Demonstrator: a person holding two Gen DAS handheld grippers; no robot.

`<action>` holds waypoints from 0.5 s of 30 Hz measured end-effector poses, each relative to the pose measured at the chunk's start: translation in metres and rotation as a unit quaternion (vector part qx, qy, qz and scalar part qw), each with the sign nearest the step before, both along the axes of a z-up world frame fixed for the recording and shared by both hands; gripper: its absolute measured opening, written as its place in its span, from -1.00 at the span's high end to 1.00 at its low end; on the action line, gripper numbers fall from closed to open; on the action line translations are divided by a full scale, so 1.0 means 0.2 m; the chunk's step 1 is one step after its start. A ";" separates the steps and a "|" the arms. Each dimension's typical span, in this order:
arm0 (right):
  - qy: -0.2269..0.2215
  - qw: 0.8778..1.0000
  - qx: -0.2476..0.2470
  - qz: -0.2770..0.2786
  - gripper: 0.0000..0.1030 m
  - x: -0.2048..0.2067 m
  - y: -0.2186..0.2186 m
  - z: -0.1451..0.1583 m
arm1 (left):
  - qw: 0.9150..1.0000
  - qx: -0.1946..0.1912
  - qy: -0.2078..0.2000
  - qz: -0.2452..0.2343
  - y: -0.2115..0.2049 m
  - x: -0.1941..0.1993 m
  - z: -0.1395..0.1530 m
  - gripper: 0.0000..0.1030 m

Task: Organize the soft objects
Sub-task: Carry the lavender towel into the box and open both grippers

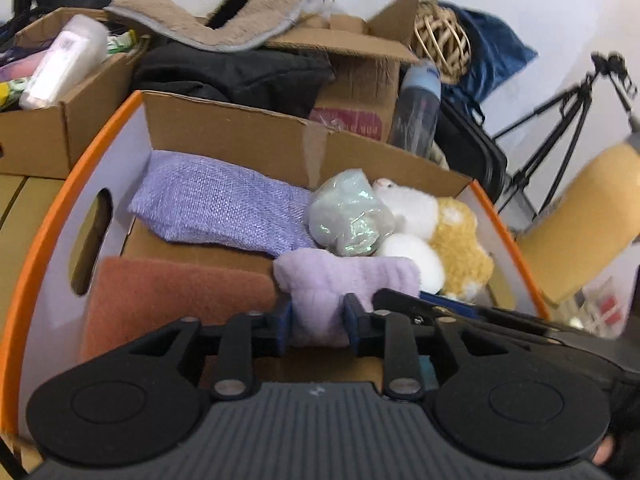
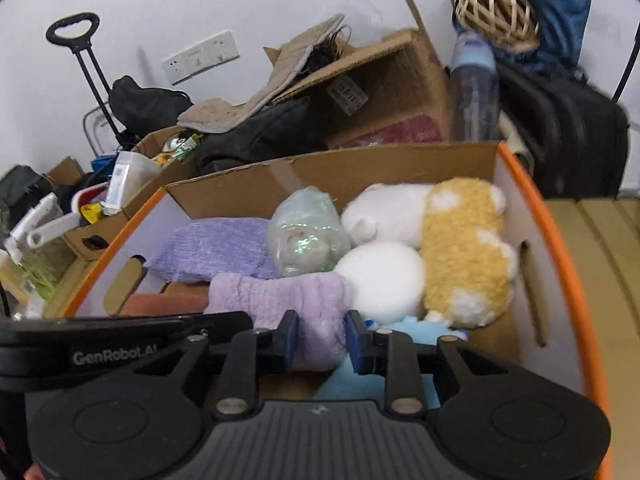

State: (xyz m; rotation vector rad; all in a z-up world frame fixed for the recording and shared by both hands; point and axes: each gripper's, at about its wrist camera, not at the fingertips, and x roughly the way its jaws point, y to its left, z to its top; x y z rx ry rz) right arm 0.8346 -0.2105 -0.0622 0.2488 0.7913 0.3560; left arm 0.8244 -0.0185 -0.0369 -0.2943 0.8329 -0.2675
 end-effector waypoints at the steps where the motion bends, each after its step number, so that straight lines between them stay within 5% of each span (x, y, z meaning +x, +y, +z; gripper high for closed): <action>1: 0.002 1.000 0.011 0.004 0.44 0.01 -0.01 0.01 | 1.000 0.004 -0.007 0.001 0.00 0.00 0.02 0.34; 3: 0.013 1.000 0.018 0.007 0.45 0.02 -0.01 0.00 | 1.000 -0.004 -0.023 -0.002 0.01 -0.04 0.07 0.06; 8: -0.004 1.000 0.022 -0.010 0.18 -0.04 -0.01 0.04 | 0.997 0.019 -0.071 -0.022 0.03 -0.22 0.25 -0.14; 15: -0.069 0.998 -0.004 0.011 -0.02 -0.39 -0.10 0.41 | 0.989 0.050 -0.135 -0.019 0.15 -0.61 0.58 -0.30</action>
